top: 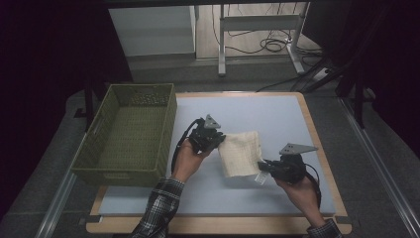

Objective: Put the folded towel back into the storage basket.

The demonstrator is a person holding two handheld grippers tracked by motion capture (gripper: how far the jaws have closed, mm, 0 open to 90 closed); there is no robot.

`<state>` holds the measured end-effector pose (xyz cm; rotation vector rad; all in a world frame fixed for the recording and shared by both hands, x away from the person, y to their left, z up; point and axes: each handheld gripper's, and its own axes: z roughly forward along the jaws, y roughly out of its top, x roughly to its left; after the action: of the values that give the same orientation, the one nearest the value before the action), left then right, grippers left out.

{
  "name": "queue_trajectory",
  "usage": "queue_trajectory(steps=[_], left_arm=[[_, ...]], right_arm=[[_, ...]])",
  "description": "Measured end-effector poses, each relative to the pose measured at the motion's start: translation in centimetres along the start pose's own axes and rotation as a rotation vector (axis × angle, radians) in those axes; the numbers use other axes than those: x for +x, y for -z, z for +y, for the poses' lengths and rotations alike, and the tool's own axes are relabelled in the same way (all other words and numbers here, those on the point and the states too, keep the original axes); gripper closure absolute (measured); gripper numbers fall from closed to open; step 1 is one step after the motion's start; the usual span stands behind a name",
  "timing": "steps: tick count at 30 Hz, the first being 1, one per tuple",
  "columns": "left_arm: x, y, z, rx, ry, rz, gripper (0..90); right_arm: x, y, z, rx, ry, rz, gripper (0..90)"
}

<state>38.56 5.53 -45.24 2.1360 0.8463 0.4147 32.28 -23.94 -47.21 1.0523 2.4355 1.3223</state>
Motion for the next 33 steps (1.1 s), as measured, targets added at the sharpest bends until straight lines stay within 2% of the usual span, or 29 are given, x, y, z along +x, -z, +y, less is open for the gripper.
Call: queue_trajectory(steps=[6,11,17,28,33], left_arm=[[0.6,1.3,0.2,0.011,-0.005,0.03,81.0],[1.1,2.6,0.5,0.02,-0.01,0.058,80.7],[1.8,4.4,0.9,0.023,0.0,0.091,80.7],[4.0,7.1,0.9,0.032,0.003,0.154,80.6],[5.2,8.3,0.4,0.013,0.009,0.167,80.5]], right_arm=[[0.4,-0.5,1.0,-0.01,0.007,0.017,81.4],[0.9,-0.9,2.3,-0.015,0.033,0.02,81.3],[1.6,-1.8,3.8,-0.017,0.032,0.042,81.3],[2.8,-3.9,6.6,-0.016,0.045,0.068,81.2],[3.4,-5.0,7.8,-0.016,0.058,0.075,81.1]])
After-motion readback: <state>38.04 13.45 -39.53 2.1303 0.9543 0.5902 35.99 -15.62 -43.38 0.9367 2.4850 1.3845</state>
